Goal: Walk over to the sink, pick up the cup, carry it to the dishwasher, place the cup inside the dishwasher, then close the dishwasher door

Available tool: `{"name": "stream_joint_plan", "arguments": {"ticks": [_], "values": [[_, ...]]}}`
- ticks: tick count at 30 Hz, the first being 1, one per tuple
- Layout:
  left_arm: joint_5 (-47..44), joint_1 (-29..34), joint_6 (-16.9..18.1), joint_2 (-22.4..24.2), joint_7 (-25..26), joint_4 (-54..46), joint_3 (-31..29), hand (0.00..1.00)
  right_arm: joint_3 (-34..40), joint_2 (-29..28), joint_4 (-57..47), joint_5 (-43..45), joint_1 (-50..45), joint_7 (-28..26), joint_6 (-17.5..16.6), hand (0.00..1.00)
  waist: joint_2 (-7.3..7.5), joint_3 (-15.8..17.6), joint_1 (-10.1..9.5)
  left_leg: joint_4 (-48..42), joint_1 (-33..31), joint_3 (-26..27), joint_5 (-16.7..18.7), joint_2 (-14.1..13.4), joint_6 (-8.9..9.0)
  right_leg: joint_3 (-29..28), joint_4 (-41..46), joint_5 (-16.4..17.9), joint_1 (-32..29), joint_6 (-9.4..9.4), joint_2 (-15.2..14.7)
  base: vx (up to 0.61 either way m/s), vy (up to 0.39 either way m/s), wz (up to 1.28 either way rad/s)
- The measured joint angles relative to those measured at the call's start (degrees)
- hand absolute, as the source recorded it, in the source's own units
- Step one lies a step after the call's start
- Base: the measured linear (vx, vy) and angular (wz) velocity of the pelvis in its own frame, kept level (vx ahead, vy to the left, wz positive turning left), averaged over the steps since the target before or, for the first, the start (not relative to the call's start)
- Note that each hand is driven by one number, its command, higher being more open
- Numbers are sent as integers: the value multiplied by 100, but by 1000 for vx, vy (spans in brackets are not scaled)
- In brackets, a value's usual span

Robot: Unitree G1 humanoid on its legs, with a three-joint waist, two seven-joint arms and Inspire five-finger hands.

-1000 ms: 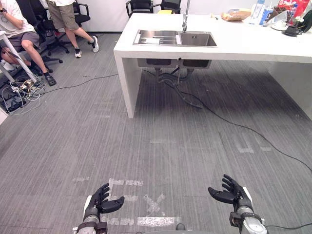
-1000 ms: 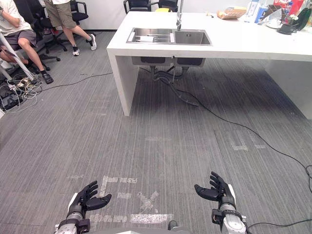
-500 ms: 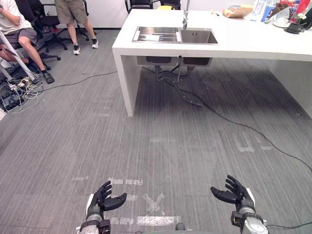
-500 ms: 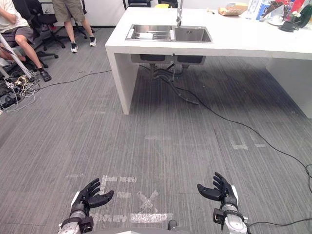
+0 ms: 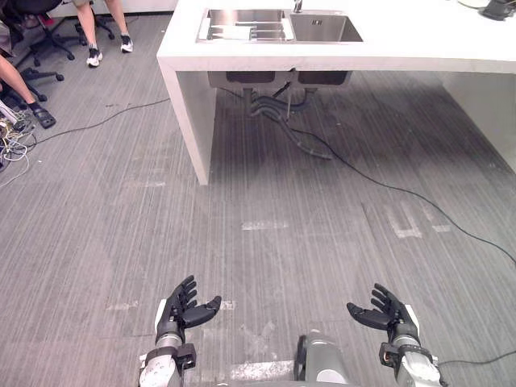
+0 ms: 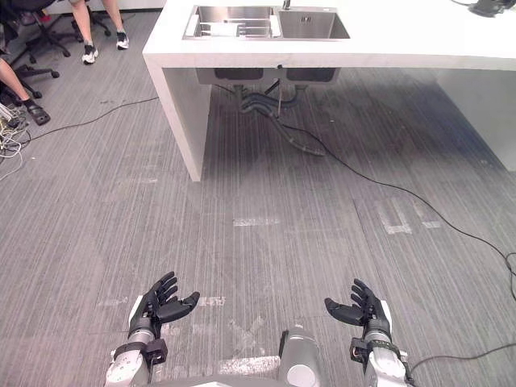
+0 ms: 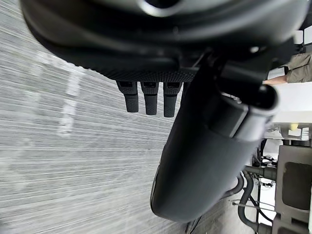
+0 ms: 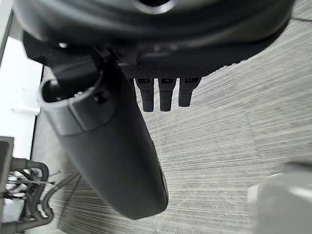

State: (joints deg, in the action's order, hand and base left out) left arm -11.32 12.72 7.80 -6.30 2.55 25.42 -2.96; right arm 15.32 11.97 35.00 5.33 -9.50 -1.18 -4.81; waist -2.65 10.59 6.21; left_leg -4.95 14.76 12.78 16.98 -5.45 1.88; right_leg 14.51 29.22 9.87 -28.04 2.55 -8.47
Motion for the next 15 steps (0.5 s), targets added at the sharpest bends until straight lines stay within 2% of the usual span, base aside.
{"name": "stream_joint_plan", "arguments": {"ticks": [1, 2, 3, 4, 5, 6, 7, 8, 9, 10, 11, 12, 13, 14, 15], "values": [[0, -17, 7, -25, 15, -2, -3, 90, -3, 4, -6, -2, -12, -1, 4, 90, 17, -1, 18, 8, 85, -56, 3, -22, 29, -41, -450, -293, -16, -13, 74, 654, -211, 63], [1, -19, 7, -86, 19, 6, -5, 90, -8, 33, -67, -2, -84, 2, 4, 90, 62, -19, 78, -44, 306, -184, 107, -68, 270, -199, -907, -1189, 9, -251, 170, 568, -202, 60], [3, -20, 8, -74, 18, 40, 3, 90, -6, 82, -90, -2, -133, 9, 4, 90, 12, -13, 139, -104, 405, -260, 163, -119, 366, -267, -648, -1407, 21, -571, 167, 720, -263, 45], [4, -115, 5, 31, 20, 139, 5, 90, 8, 194, -86, -14, -55, 12, 45, 90, -211, 18, 102, -454, 408, -256, 64, -336, 545, -187, 39, -833, -74, -644, 229, 693, -278, 26], [2, -182, 3, 32, 19, 193, 7, 90, 6, 180, -106, -20, 6, -12, 62, 90, -187, 39, 89, -1260, 164, -284, -265, -403, 704, -164, 402, -388, 12, -696, 165, 675, -292, 13], [2, -220, 2, 51, 15, 239, 17, 90, 4, 178, -135, -20, -3, -31, 62, 90, -186, 41, 93, -1807, -36, -276, -537, -469, 731, -129, 407, -228, 162, -738, 147, 676, -316, 27], [-2, -231, 4, 103, 9, 247, 19, 90, -5, 156, -173, -18, -6, -42, 64, 90, -156, 64, 69, -3106, -560, -284, -1116, -683, 846, -56, 129, -47, 627, -899, 192, 638, -294, 23], [-2, -234, 6, 131, 2, 232, 19, 90, -15, 112, -187, 2, 4, -34, 64, 90, -177, 92, 25, -4526, -1107, -208, -1069, -1005, 765, 5, -307, -5, 1245, -967, 351, 750, -317, 13], [-7, -235, 6, 135, 2, 224, 19, 90, -22, 100, -199, 14, 4, -34, 64, 90, -190, 108, 8, -4825, -1210, -173, -1032, -1071, 717, 18, -427, -3, 1413, -969, 387, 582, -224, -3], [-93, -227, 6, 147, 7, 179, 19, 90, -58, 35, -258, 37, -29, -10, 30, 90, -70, 210, -85, -5805, -1698, 91, -753, -1341, 493, 42, -1063, 3, 2266, -979, 549, 658, -198, 2], [-113, -217, 6, 188, 7, 62, 18, 90, -56, 8, -393, 128, -82, 32, 27, 90, -47, 218, -102, -5990, -2153, 351, -590, -1450, 417, 103, -1497, 3, 2767, -979, 601, 508, -123, 6], [-114, -186, 5, 220, 11, -56, 17, 90, -57, 6, -461, 187, -96, 46, 18, 90, -41, 224, -113, -5923, -2386, 488, -517, -1470, 354, 108, -1689, 4, 2964, -980, 623, 499, -95, 9], [-114, -119, 6, 270, 10, -330, 17, 90, -49, 16, -496, 241, -59, 55, -5, 90, -27, 236, -147, -5479, -2836, 735, -362, -1408, 236, 92, -1999, 4, 3256, -981, 633, 393, -6, -7], [-115, -98, 1, 286, 11, -538, 25, 90, -57, 16, -473, 242, -12, 74, -4, 90, 7, 257, -225, -4810, -3079, 875, -303, -1256, 161, 36, -2160, 5, 3432, -979, 597, 508, 45, -33], [-115, -64, -4, 289, 22, -895, 28, 90, -87, 13, -401, 239, 59, 103, -2, 90, 87, 307, -359, -3526, -3295, 863, -348, -919, 143, -90, -2340, 41, 3598, -939, 498, 606, 103, -48]]}}
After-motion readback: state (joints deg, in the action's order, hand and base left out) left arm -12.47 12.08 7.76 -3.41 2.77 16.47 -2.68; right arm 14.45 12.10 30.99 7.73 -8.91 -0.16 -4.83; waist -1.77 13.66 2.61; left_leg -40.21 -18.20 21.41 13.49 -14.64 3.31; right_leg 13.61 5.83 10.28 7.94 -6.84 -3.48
